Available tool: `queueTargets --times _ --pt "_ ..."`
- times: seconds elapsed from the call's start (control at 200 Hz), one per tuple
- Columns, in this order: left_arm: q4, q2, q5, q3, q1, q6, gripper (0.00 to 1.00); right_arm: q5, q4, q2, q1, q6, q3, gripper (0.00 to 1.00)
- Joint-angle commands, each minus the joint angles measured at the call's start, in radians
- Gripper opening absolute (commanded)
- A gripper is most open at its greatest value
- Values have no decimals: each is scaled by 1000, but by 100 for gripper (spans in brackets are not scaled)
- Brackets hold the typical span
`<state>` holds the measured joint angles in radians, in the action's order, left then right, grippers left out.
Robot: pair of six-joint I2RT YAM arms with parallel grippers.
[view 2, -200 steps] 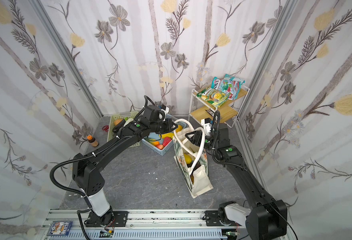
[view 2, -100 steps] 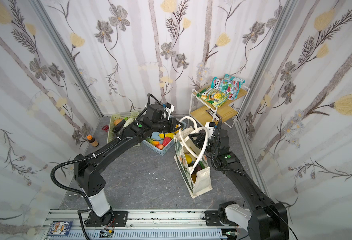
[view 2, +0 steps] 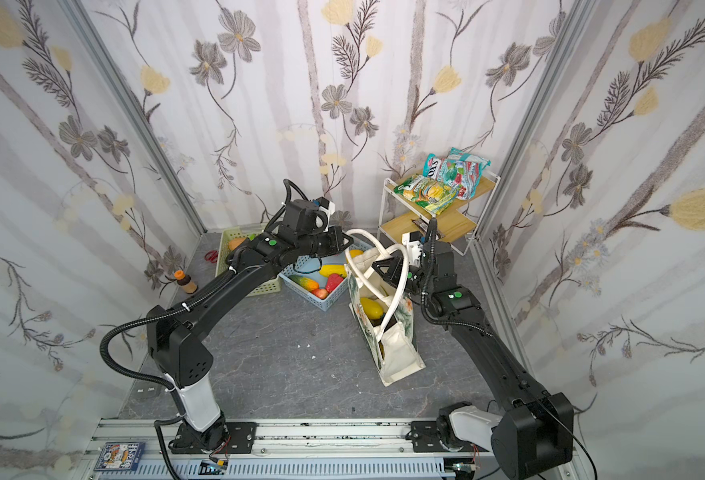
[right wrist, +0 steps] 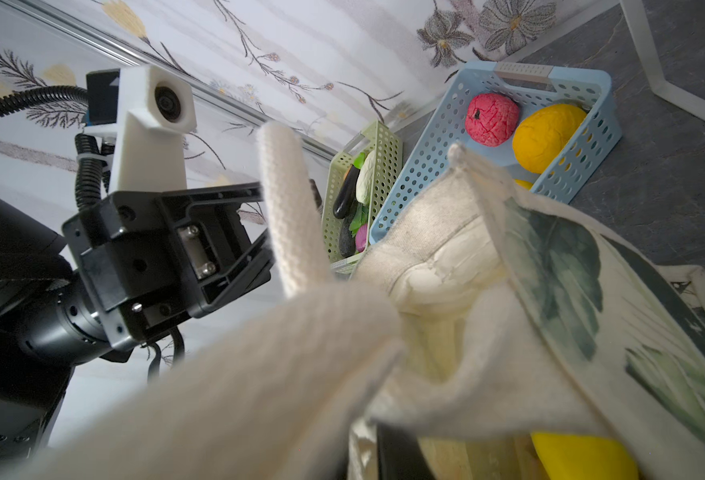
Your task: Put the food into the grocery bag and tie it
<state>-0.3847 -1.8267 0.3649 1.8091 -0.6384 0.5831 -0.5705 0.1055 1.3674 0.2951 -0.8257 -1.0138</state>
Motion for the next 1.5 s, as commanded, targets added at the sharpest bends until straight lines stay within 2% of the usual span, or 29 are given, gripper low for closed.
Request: queueTargets --times 0.0,0.075,0.13,0.285,0.44,0.515,0.6,0.689,0.774,0.854,0.964,1.029,1.084,1.154,1.329,1.414,1.494 --pt "72 21 171 -28 -21 -8 0 -20 -166 0 -2 -54 42 24" --pt "82 34 230 -45 -37 -14 0 -23 -240 7 -2 -81 56 29" --pt "79 38 268 -44 -45 -21 0 -23 -242 11 -1 -80 49 38" --pt "57 60 254 -32 -55 -20 0 -29 -98 -9 -1 34 -10 54" --pt "89 71 281 -33 -55 9 0 -63 101 -36 -13 199 -63 57" --pt "92 75 266 -33 -55 11 0 -68 170 -36 -19 239 -75 57" --pt "101 80 269 -33 -56 9 0 -23 248 -32 -26 253 -90 58" --pt "127 82 329 -28 -58 12 0 13 215 -37 -28 196 -66 60" --pt "161 87 389 -38 -70 11 0 26 54 -44 -22 51 -1 60" --pt "161 87 385 -49 -76 9 0 39 -106 -27 5 -63 32 60" --pt "162 89 355 -69 -78 8 0 112 -196 6 44 -111 21 60" --pt "149 89 335 -70 -78 4 0 117 -274 17 50 -140 37 59" --pt "135 90 318 -66 -77 -2 0 118 -306 23 50 -156 43 56" --pt "127 89 308 -62 -76 -8 0 127 -307 31 50 -158 39 41" --pt "129 88 297 -48 -75 -14 0 133 -312 65 52 -167 33 15" --pt "127 91 253 -55 -68 -16 0 125 -305 64 54 -168 34 0" --pt "139 100 160 -76 -46 -3 0 120 -253 47 56 -140 27 0"
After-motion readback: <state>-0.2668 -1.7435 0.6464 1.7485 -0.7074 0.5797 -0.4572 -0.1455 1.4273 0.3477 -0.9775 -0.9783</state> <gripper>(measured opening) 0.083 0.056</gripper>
